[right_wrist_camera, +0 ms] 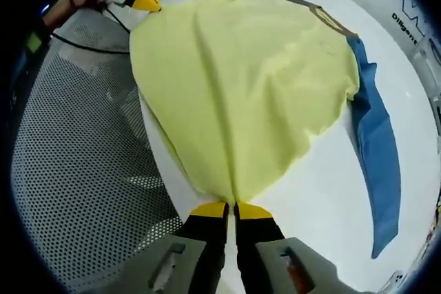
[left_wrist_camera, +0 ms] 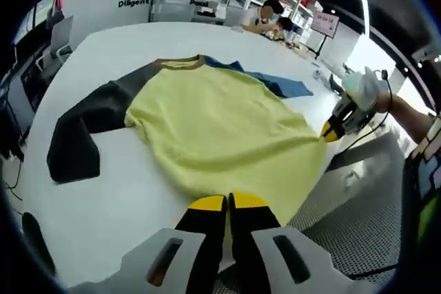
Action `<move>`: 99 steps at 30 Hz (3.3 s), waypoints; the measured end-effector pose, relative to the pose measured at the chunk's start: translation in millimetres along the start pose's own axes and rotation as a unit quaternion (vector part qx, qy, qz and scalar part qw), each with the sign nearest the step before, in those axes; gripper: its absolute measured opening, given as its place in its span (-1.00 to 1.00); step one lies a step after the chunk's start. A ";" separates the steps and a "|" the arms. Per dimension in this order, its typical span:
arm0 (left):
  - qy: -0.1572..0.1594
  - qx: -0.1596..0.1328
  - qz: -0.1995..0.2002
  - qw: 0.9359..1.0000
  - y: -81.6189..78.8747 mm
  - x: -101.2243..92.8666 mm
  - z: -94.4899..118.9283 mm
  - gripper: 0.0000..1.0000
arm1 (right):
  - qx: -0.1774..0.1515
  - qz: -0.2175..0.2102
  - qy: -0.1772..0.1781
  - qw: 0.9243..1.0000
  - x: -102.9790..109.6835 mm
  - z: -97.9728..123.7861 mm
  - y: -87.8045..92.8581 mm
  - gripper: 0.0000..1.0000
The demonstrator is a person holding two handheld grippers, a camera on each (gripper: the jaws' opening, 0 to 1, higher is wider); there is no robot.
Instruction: Fold the garment on the visible template until the final outline fits inside the template.
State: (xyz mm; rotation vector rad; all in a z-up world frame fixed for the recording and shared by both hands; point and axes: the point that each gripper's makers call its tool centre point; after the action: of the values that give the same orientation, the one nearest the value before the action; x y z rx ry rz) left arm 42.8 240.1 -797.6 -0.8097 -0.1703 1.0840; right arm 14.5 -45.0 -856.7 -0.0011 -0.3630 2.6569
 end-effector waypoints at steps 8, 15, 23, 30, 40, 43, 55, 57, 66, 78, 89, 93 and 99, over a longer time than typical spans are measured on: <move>0.009 -0.032 0.044 0.998 -33.3 -11.0 -3.1 -1.00 | -0.006 -0.001 -0.001 1.000 0.2 0.0 -0.1 -1.00; 0.003 -0.060 0.014 0.998 -63.7 -17.3 -20.7 -1.00 | -0.010 0.000 -0.001 1.000 -0.1 -0.2 -0.3 -1.00; 0.021 -0.044 0.036 0.998 -76.1 -19.0 -51.5 -1.00 | -0.014 -0.004 0.001 1.000 -0.1 -0.1 -0.2 -1.00; 0.032 -0.010 0.083 0.996 -78.0 -17.1 -87.3 -1.00 | -0.016 -0.007 0.003 1.000 -0.3 -0.1 -0.4 -1.00; 0.038 0.024 0.089 0.995 -82.4 -15.1 -125.1 -1.00 | -0.018 -0.011 0.004 1.000 -0.3 -0.1 -0.7 -1.00; 0.030 0.022 0.082 0.996 -81.7 -14.7 -132.7 -1.00 | -0.018 -0.011 0.004 1.000 -0.2 -0.1 -0.7 -1.00; 0.022 -0.001 0.042 0.999 -82.9 -10.1 -142.2 -1.00 | -0.017 -0.014 0.003 1.000 0.3 0.1 -0.7 -1.00; 0.018 -0.027 0.020 0.999 -90.4 -7.9 -137.0 -1.00 | -0.017 -0.015 0.002 1.000 0.4 0.2 -0.6 -1.00; -0.008 -0.086 -0.032 0.996 -110.7 2.3 -92.4 -0.70 | -0.017 -0.016 0.002 1.000 0.3 0.1 -0.7 -1.00; -0.031 -0.040 -0.090 0.995 -66.4 -1.6 -76.7 -0.61 | -0.020 -0.017 0.006 1.000 -0.1 0.4 -0.6 -1.00; -0.022 -0.001 -0.067 0.998 -49.2 -10.3 -86.4 -0.62 | -0.022 -0.019 0.006 1.000 -0.1 0.4 -0.9 -1.00; -0.017 -0.009 -0.032 0.999 -48.2 -13.3 -91.1 -0.65 | -0.024 -0.021 0.007 0.999 -0.4 0.4 -0.9 -1.00; -0.027 0.001 -0.004 1.000 -41.5 -8.4 -98.5 -0.67 | -0.026 -0.022 0.007 0.999 -0.4 0.2 -0.7 -1.00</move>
State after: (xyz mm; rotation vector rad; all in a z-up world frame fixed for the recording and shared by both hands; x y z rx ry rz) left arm 117.5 174.6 -837.8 -0.7788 -0.2181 1.0984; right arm 15.1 -44.7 -856.4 -0.0279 -0.4216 2.6017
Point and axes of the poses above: the point that each gripper's makers call its tool centre point, and the gripper's own axes: z roughly backward along the fingers, x roughly to its left, y roughly out of its underside, and after that the axes turned 1 degree about -y, right-handed
